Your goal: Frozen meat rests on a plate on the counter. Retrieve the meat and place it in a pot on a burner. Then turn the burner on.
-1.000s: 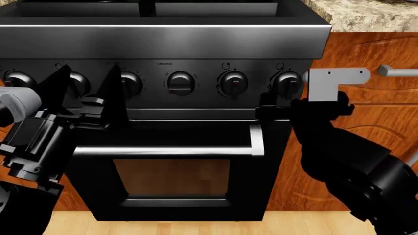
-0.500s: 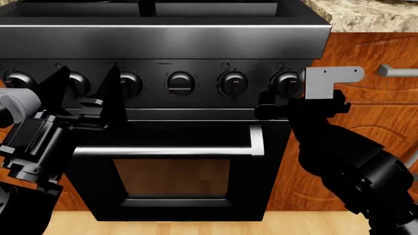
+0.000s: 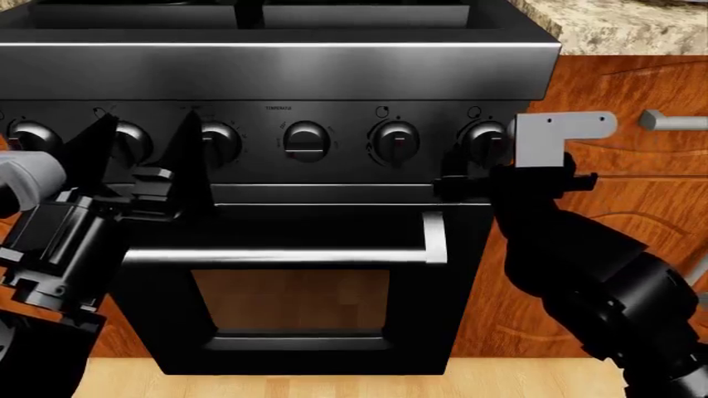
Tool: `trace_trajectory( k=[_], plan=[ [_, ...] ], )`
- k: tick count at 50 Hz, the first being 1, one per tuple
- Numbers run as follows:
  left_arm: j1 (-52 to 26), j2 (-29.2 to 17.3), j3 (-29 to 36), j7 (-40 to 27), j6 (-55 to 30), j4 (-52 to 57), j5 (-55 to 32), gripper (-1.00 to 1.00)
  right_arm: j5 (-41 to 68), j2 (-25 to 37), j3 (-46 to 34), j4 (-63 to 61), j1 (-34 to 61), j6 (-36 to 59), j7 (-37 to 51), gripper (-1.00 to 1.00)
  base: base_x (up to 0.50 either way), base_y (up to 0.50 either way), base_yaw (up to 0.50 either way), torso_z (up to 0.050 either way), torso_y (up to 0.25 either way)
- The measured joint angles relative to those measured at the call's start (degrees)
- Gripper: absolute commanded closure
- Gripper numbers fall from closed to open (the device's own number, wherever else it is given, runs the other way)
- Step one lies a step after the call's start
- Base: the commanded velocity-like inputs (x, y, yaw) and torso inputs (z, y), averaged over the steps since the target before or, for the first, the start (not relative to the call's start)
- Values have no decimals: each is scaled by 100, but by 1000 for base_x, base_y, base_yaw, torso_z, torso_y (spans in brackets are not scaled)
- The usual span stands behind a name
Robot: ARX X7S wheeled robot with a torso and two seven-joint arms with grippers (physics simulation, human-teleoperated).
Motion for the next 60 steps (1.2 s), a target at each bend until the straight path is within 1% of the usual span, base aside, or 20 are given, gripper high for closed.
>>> trace_trajectory(
  k=[17, 60],
  plan=[
    [55, -18, -43, 11, 57, -1, -25, -100, -501, 116, -359, -89, 117, 184, -103, 100, 1, 1, 3, 0, 0],
    [143, -52, -101, 19, 160, -13, -84, -100, -1529, 553, -1676, -316, 752, 765, -483, 100, -4, 1, 0, 1, 4]
  ],
)
